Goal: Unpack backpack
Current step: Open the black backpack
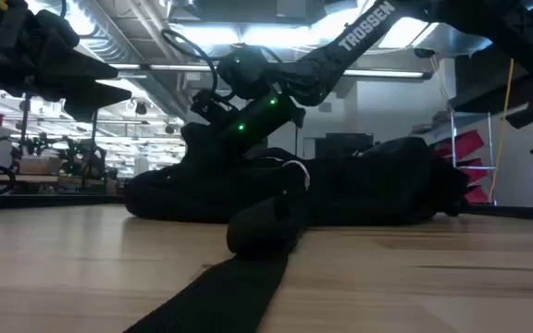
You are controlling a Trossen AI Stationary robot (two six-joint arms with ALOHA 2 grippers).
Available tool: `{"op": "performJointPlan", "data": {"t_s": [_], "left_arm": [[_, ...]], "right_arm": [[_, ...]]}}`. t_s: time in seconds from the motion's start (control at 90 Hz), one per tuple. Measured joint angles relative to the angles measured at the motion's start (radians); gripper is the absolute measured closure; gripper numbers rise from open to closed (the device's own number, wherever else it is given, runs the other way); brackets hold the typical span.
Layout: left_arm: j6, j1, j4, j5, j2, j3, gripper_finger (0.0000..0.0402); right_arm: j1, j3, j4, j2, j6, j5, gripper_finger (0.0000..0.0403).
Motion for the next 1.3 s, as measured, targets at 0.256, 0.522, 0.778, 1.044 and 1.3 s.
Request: {"op": "performJointPlan", "data": {"t_s": [0.256,0.522,0.778,1.044,1.3], "left_arm": [[0.0,0.0,0.0,0.0,0.0,0.0,0.0144],[0.0,0.0,0.0,0.0,0.0,0.0,0.0144],[0.0,0.0,0.0,0.0,0.0,0.0,0.0144],[0.0,0.0,0.0,0.0,0.0,0.0,0.0144],[0.0,0.0,0.0,0.0,0.0,0.0,0.0144]], "right_arm": [[-0.004,0.0,0.029,0.009,-0.025,0.049,0.0063],[-0.003,0.004,0.046,0.075,-0.013,0.002,0.0105],[-0.002,0.003,0.073,0.089,-0.013,-0.005,0.0208],[0.009,0.0,0.136,0.089,-0.013,-0.004,0.0338],[0.01,0.0,0.142,0.06,-0.027,0.02,0.0376]]}}
